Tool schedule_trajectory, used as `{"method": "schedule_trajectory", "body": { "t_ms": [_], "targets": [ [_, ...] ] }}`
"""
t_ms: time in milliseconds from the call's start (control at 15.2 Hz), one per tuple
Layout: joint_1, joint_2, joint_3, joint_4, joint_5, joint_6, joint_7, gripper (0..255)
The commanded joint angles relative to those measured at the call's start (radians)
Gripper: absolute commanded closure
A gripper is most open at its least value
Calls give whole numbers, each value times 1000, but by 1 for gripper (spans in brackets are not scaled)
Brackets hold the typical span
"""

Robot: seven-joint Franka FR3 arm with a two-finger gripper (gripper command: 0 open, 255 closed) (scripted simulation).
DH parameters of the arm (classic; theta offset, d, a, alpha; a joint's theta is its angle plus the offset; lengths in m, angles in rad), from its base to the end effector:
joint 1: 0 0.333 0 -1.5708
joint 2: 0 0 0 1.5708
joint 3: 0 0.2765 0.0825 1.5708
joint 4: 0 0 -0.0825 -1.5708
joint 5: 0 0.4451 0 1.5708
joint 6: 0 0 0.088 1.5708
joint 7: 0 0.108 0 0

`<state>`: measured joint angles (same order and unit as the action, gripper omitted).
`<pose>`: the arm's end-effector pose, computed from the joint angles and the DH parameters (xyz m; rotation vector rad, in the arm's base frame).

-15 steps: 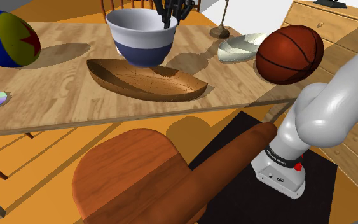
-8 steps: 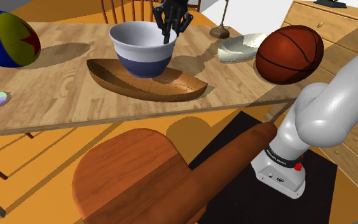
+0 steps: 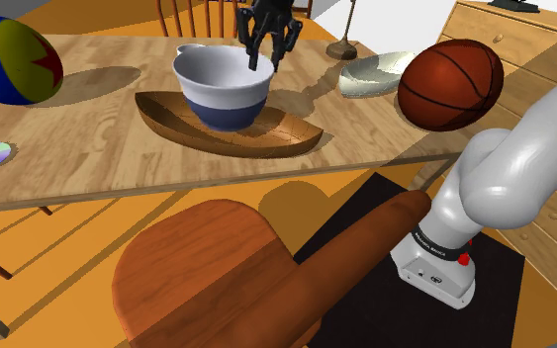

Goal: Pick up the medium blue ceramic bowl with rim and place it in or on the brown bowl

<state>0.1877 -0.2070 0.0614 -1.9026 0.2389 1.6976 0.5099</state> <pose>0.5410 0.1630 0.5414 -2.8988 0.4266 0.1196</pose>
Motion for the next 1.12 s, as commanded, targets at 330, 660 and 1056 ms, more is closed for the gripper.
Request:
{"method": "schedule_trajectory", "body": {
  "t_ms": [330,660,1056],
  "targets": [
    [-3,4,-4,37,-2,-33,1,0],
    [-10,22,-16,148,-6,-128,5,0],
    [-10,22,-16,149,-6,-128,5,0]
  ]
}}
